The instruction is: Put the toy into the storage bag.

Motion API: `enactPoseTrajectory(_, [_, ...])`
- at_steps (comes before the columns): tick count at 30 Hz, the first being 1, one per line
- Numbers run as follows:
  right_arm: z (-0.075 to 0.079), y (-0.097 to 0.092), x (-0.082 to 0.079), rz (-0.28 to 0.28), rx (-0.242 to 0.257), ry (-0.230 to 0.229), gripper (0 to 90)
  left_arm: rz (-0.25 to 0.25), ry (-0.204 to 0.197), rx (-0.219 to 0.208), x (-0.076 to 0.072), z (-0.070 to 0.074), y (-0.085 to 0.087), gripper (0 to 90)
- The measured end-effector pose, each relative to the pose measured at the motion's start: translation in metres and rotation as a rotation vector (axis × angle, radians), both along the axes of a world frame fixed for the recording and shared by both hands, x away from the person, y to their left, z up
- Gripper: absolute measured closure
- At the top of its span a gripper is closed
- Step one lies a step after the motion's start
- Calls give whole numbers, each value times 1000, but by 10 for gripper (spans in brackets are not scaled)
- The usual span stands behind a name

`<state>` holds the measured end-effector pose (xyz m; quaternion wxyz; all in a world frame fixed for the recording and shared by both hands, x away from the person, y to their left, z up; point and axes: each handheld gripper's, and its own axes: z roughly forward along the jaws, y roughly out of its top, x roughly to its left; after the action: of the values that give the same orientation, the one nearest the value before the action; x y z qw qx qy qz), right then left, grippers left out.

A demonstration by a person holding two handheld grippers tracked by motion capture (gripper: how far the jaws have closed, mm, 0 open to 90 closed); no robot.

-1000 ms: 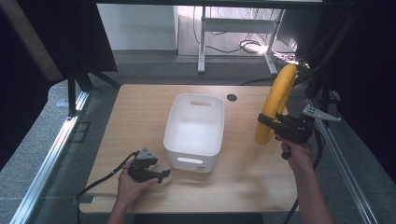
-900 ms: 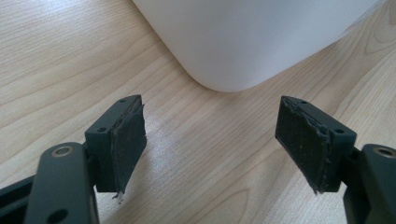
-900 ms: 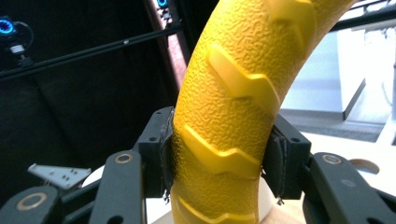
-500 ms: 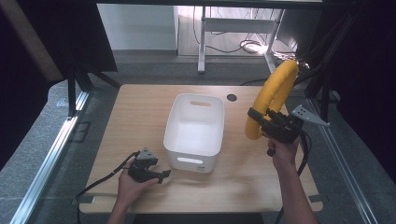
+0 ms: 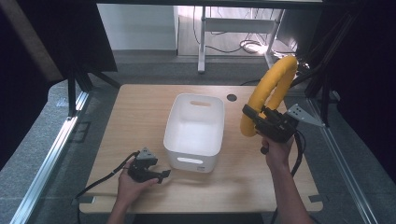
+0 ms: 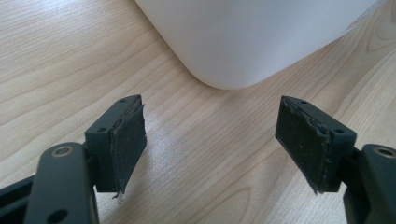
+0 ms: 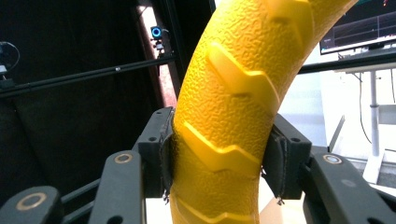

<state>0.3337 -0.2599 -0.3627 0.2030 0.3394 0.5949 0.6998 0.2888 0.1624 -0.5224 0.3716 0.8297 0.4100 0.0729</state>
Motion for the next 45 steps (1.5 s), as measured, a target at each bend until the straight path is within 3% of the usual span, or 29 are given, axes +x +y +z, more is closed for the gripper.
enactPoseTrajectory(11, [12, 13, -4, 5, 2, -37, 500, -2, 2, 1, 0, -1, 0, 247])
enactPoseTrajectory(33, [29, 43, -1, 36, -3, -51, 499, -3, 7, 2, 1, -1, 1, 247])
enactPoseTrajectory(45, [38, 61, -2, 51, -1, -82, 499, -4, 10, 5, 1, -2, 3, 247])
